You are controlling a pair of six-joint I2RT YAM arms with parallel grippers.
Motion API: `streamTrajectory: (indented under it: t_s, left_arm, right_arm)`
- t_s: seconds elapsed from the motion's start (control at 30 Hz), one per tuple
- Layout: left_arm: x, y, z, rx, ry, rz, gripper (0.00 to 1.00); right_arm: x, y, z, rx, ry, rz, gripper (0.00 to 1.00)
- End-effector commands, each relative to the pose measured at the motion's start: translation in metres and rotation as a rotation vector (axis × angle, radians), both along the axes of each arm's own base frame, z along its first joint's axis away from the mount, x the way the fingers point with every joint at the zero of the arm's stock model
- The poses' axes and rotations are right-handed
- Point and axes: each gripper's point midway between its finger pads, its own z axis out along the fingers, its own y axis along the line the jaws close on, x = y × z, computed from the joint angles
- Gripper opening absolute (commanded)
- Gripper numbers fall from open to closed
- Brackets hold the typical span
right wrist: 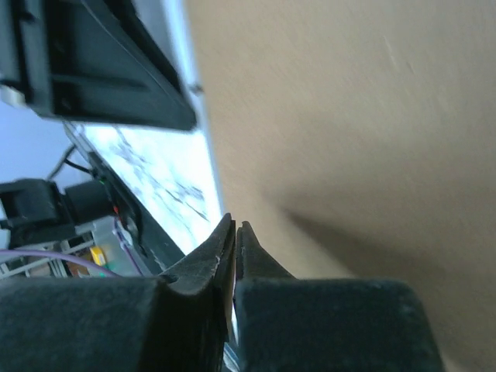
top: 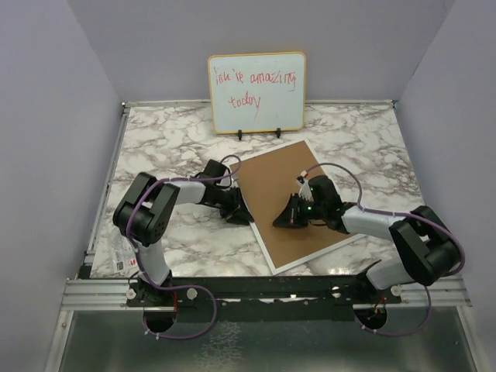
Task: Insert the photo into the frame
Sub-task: Install the photo frame at the center of the board.
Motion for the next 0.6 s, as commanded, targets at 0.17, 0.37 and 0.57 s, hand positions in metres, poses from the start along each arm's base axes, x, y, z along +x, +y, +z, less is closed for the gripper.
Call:
streamTrajectory:
  t_s: [0.17, 0.37, 0.57]
  left_arm:
    - [0.041, 0.045, -0.004, 0.308, -0.261, 0.041, 0.66]
    - [0.064, 0.06, -0.006, 0.367, -0.249, 0.155, 0.65]
    - [0.076, 0.042, -0.016, 0.299, -0.219, 0.119, 0.63]
  right_arm:
    - [0.045, 0.037, 0.05, 0.087, -0.107, 0.094, 0.25]
    - [0.058, 0.057, 0.055, 0.139, -0.111, 0.165, 0.14]
    - [0.061, 0.069, 0.051, 0.176, -0.084, 0.219, 0.04]
